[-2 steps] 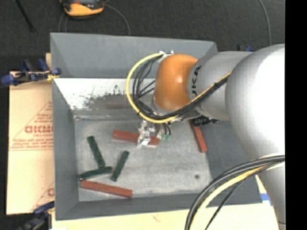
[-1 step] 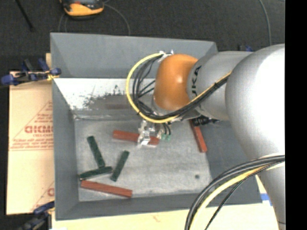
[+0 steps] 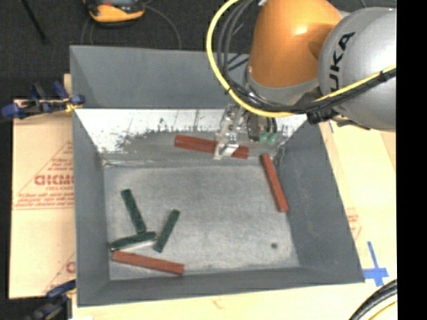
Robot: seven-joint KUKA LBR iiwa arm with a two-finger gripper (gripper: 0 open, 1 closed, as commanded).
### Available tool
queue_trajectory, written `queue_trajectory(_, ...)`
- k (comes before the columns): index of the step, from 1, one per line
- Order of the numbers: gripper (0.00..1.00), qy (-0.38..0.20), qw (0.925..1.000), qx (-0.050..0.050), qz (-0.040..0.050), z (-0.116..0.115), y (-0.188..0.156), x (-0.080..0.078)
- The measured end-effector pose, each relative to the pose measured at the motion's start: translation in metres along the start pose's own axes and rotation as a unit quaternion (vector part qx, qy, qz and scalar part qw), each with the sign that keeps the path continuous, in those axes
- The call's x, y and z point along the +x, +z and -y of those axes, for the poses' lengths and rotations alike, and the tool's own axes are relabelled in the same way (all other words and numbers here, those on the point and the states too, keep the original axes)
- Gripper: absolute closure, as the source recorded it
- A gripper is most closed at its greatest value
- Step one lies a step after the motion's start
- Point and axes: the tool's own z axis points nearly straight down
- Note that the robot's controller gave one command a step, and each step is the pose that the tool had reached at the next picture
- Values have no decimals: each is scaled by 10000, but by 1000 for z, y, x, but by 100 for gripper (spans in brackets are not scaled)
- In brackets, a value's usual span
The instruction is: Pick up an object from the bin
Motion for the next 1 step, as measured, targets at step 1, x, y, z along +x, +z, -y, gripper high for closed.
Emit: queue_trajectory(1,100,-9,10000,0,1,0,-16,0)
